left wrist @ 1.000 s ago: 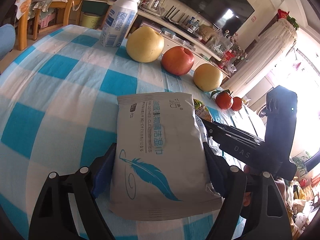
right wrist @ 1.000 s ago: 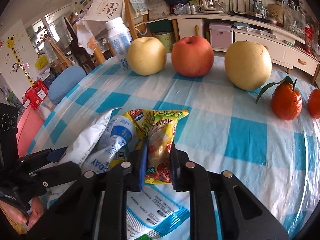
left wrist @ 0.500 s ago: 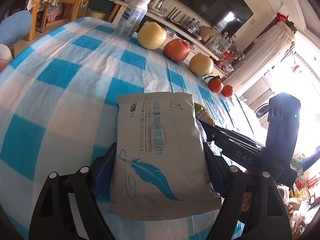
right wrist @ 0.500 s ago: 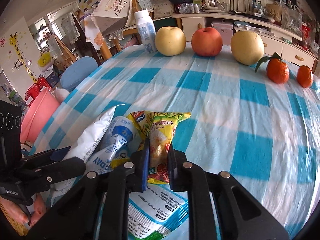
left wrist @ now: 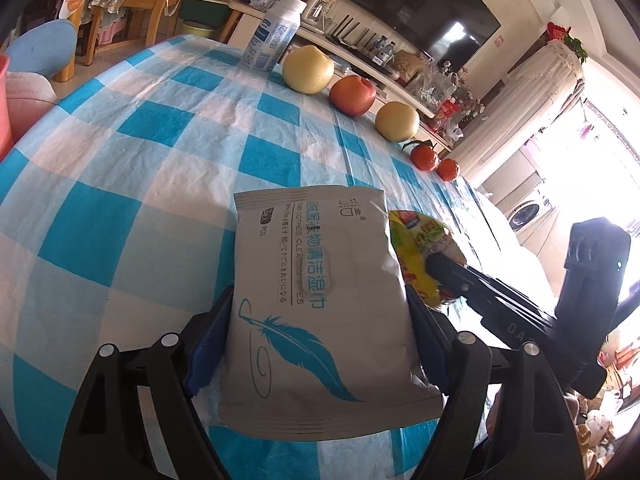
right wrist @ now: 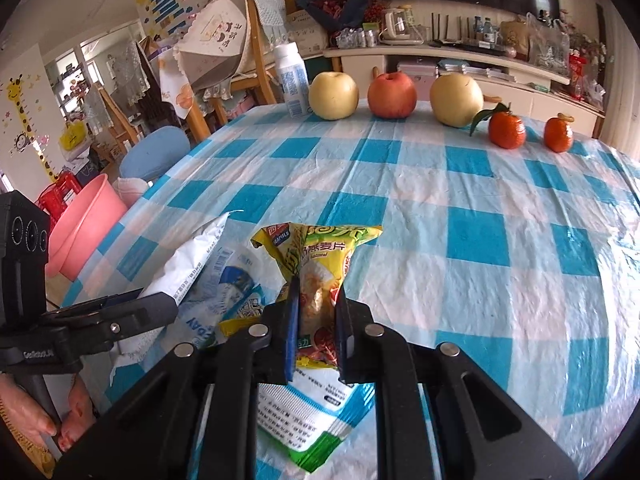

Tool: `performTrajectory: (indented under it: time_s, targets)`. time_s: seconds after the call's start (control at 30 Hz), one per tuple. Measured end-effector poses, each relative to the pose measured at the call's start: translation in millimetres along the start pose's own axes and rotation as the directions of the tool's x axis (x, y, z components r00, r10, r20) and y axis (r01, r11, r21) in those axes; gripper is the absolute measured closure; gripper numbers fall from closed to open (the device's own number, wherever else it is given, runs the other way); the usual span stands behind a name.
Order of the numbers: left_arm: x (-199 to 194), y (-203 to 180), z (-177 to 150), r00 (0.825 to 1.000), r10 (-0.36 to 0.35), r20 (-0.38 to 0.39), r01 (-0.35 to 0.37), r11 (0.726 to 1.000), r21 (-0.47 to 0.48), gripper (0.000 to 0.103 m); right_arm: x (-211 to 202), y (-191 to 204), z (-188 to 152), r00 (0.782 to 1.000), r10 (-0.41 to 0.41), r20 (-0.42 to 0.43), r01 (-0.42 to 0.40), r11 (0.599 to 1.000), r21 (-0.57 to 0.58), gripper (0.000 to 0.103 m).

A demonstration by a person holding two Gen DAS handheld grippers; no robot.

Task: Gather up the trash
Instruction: 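Carry both packs over the pink bucket and open both tools to drop them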

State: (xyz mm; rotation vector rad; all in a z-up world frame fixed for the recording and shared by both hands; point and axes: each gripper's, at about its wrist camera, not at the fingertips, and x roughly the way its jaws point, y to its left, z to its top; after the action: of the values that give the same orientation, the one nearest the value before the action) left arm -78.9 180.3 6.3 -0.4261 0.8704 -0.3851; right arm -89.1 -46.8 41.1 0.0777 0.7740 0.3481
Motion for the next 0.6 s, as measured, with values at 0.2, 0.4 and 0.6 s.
performTrajectory:
  time_s: [0.2,0.4,0.6]
  targets:
    - [-6.7,2.2,3.5,1.0,-0.001,0.022,0.0,1.0,0.006,0.023,-13.3,3.6,-3.5,1.0,-0.024,0.014,0.024,1.0,0.014,0.087]
    - [-16.6,-2.0,8.1,0.998,0.022,0.057,-0.025,0.999,0.048,0.023,-26.5,12.6,-2.0,0.999,-0.043,0.031,0.043,0.999,0.012,0.087]
    - [-28.5,-2.7,15.0,0.995,0.041,0.089,-0.048,0.996,0.072,0.023,-35.1,20.6,2.6,0.997,-0.055,0.046,0.055,0.998,0.006,0.087]
